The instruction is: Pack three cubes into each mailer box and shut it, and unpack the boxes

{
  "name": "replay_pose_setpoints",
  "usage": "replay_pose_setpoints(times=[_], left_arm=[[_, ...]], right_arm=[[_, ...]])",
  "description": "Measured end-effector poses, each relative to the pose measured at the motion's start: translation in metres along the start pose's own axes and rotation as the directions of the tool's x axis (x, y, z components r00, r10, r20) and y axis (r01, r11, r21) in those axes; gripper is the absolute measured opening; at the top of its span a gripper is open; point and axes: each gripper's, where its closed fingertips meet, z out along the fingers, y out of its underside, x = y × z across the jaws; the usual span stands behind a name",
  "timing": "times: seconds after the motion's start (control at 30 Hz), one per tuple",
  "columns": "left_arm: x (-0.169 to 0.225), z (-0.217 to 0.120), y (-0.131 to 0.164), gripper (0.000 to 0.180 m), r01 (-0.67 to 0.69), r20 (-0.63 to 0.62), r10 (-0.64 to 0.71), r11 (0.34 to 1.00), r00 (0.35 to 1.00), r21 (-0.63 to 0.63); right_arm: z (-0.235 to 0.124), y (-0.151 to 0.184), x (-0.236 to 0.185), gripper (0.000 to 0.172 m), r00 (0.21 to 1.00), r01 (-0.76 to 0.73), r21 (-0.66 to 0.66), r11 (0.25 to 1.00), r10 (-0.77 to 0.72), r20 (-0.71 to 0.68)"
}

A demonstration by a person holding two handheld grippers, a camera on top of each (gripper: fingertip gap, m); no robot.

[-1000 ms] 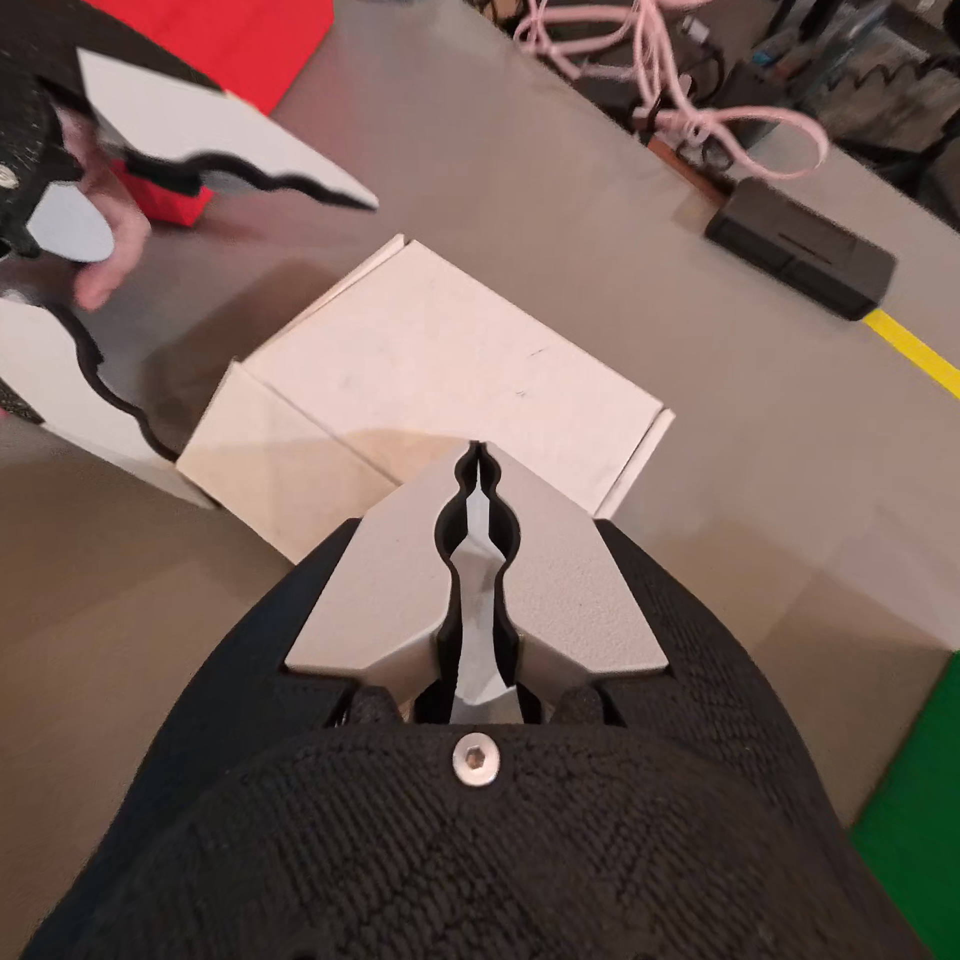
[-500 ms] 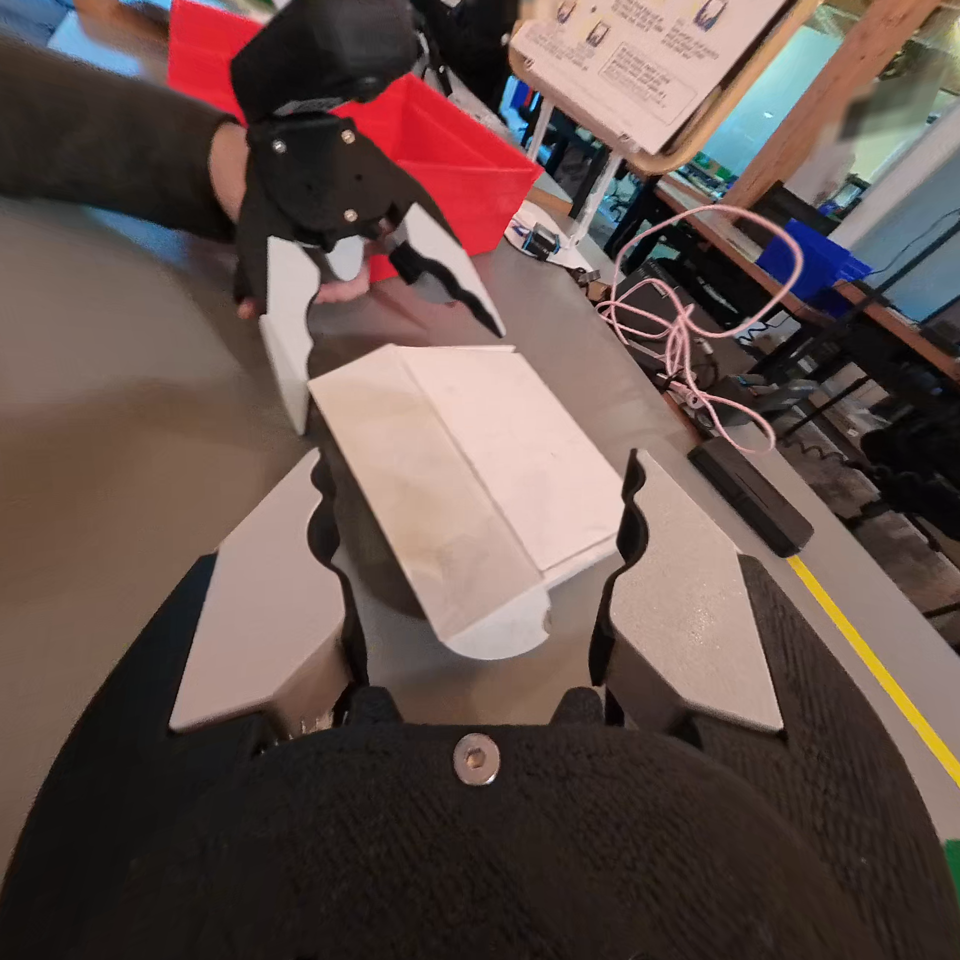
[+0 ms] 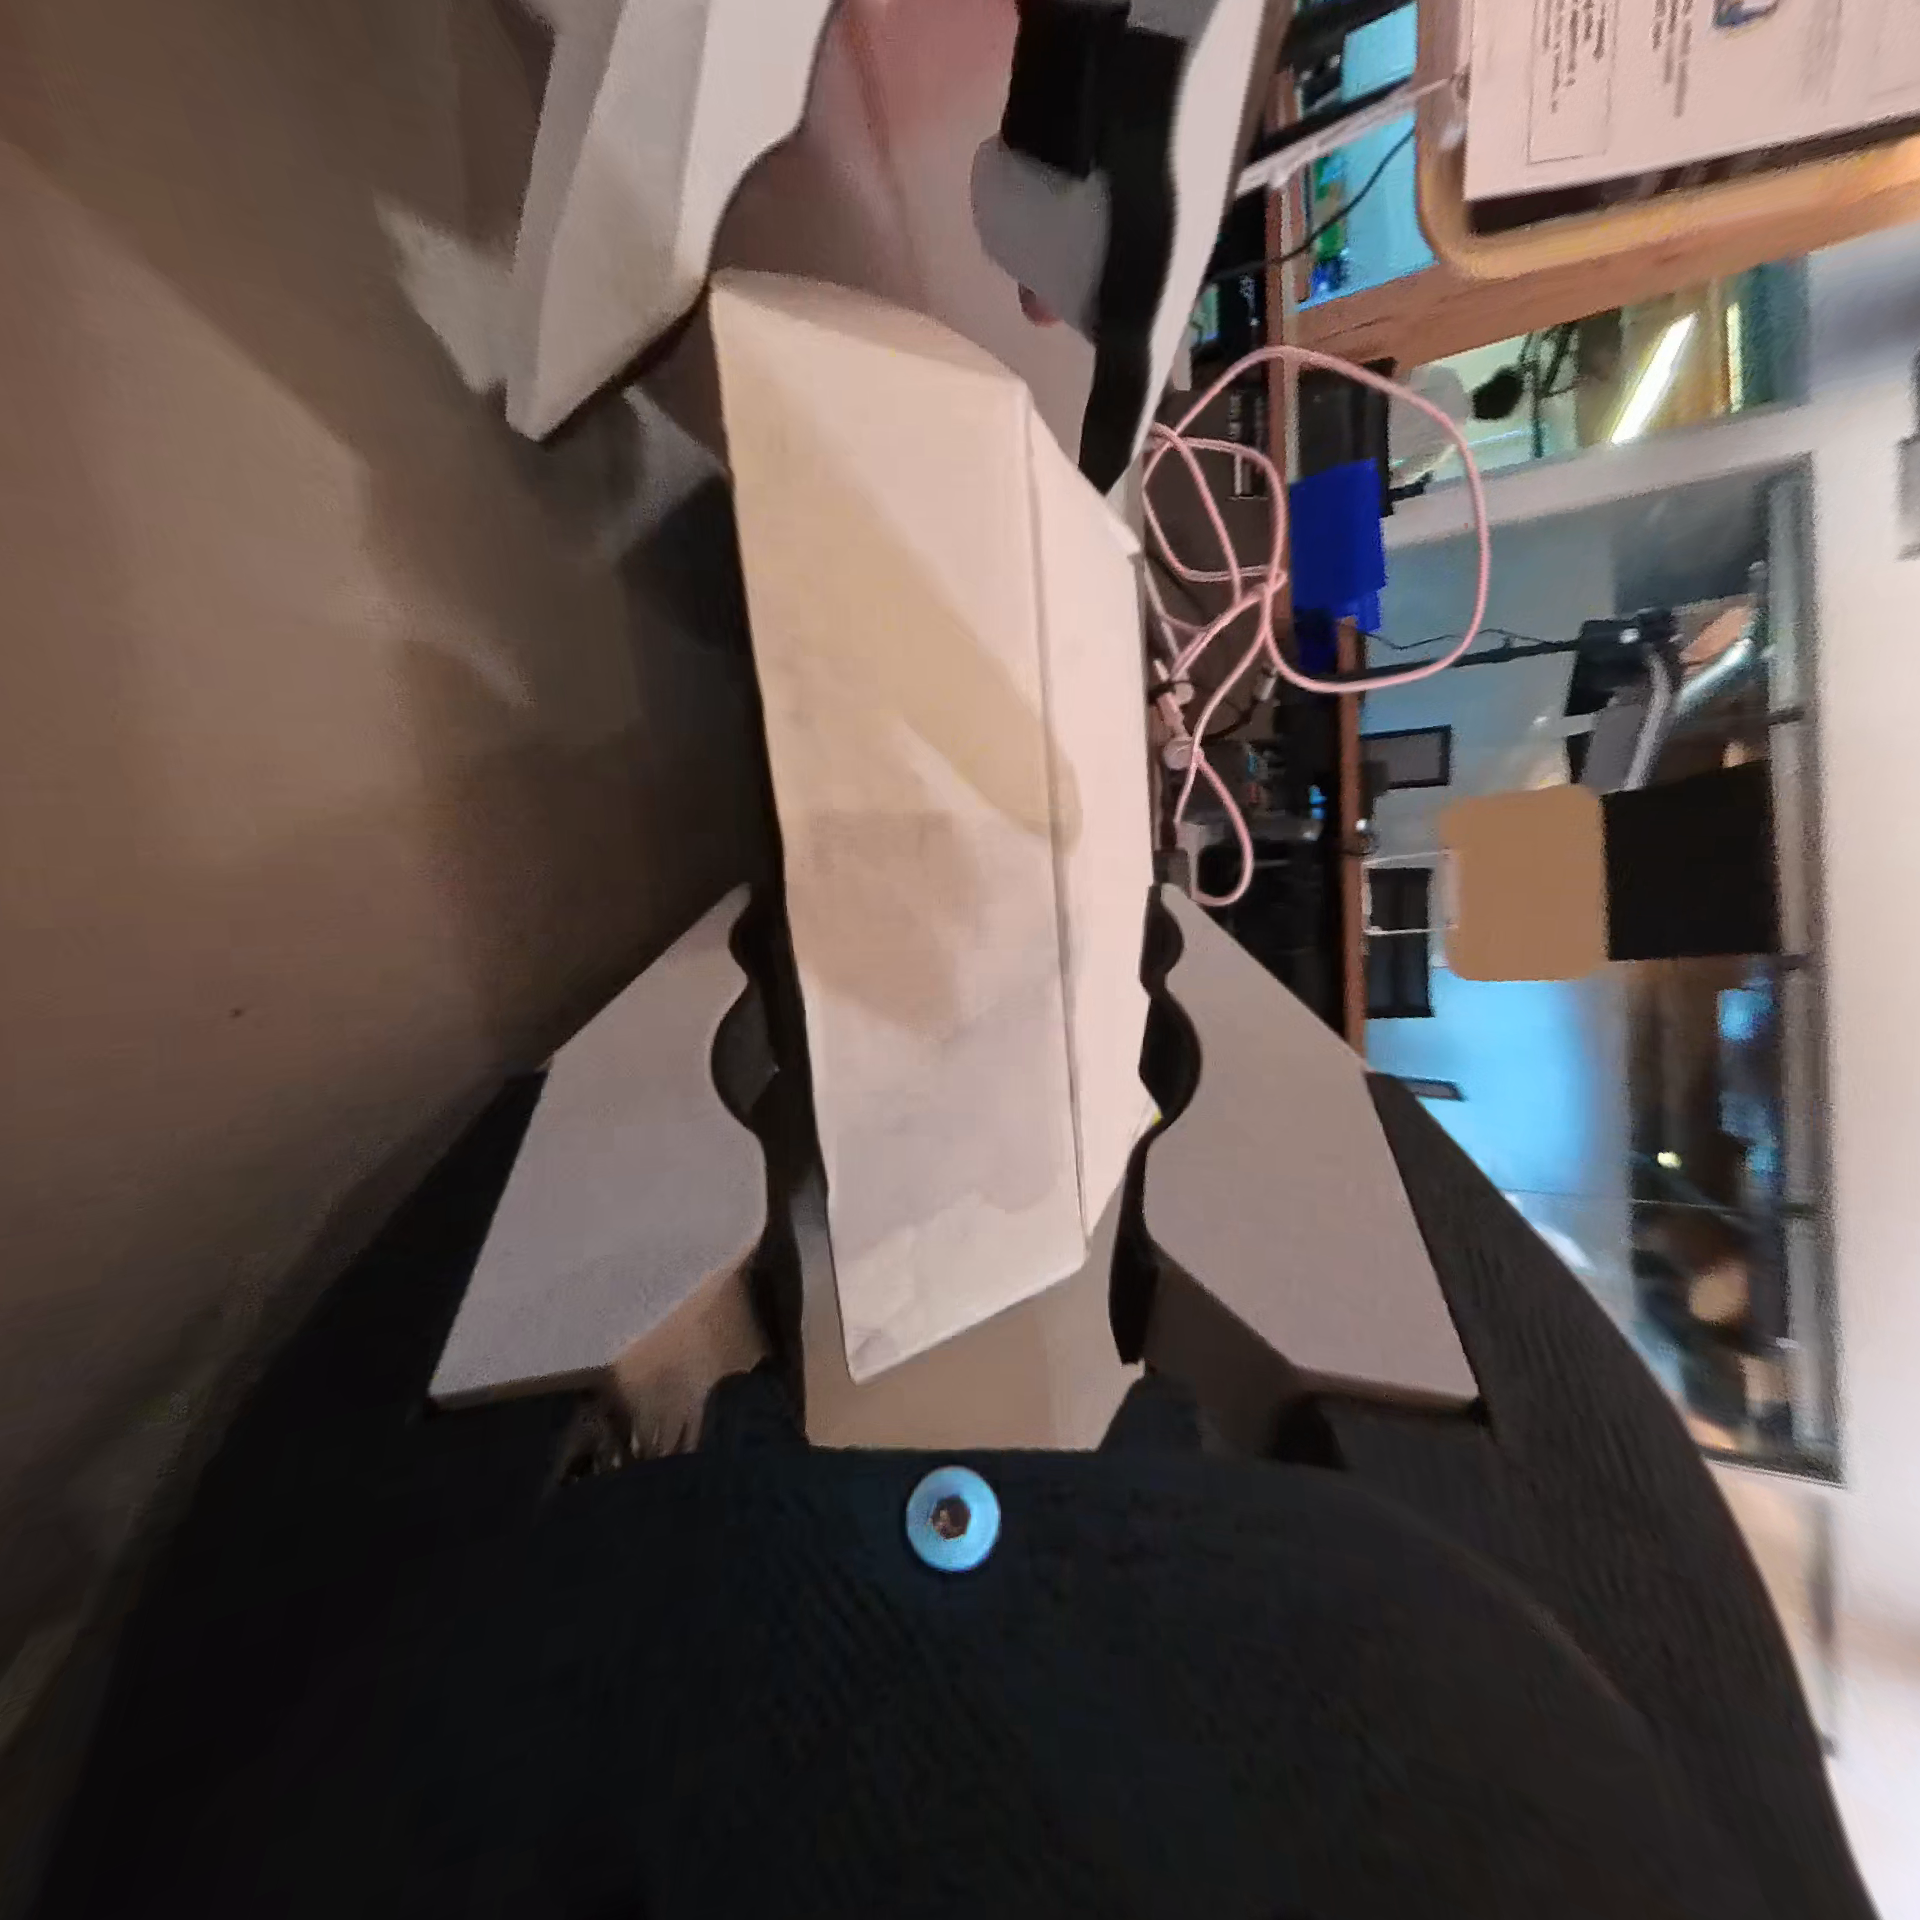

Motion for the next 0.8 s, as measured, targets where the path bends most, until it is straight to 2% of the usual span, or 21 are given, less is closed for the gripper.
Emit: replay_pose_setpoints(times=[0.2, 0.3, 0.4, 0.5, 0.6, 0.7, 0.73, 0.8], left_arm=[[-0.001, -0.012, 0.001, 0.154, -0.030, 0.049, 0.029, 0.999, 0.998, 0.028], [-0.004, -0.015, -0.001, 0.154, -0.076, 0.083, 0.073, 0.997, 0.994, 0.034], [-0.008, -0.017, -0.008, 0.151, -0.149, 0.149, 0.140, 0.987, 0.979, 0.053], [-0.019, -0.022, -0.016, 0.140, -0.274, 0.278, 0.251, 0.961, 0.927, 0.047], [-0.027, -0.025, -0.020, 0.127, -0.419, 0.385, 0.386, 0.908, 0.838, 0.002], [-0.027, -0.022, -0.021, 0.110, -0.518, 0.409, 0.488, 0.854, 0.771, -0.043], [-0.028, -0.020, -0.020, 0.107, -0.509, 0.401, 0.482, 0.860, 0.779, -0.044], [-0.032, -0.018, -0.018, 0.111, -0.421, 0.374, 0.402, 0.906, 0.836, -0.034]], right_arm=[[0.013, 0.002, 0.002, 0.059, 0.987, 0.134, -0.073, 0.988, -0.140, -0.081], [0.014, 0.000, 0.008, 0.040, 0.975, 0.161, -0.086, 0.983, -0.171, -0.139], [0.006, -0.006, 0.024, 0.026, 0.969, 0.110, -0.047, 0.993, -0.118, -0.216], [-0.001, -0.002, 0.038, 0.011, 0.959, 0.064, -0.045, 0.997, -0.074, -0.274], [-0.002, -0.002, 0.038, 0.009, 0.961, 0.057, -0.023, 0.998, -0.061, -0.269], [0.001, -0.001, 0.030, 0.009, 0.970, 0.083, -0.028, 0.996, -0.087, -0.227], [0.001, 0.000, 0.028, 0.009, 0.973, 0.086, -0.026, 0.996, -0.090, -0.212], [0.002, 0.001, 0.025, 0.009, 0.979, 0.080, -0.022, 0.997, -0.083, -0.185]])
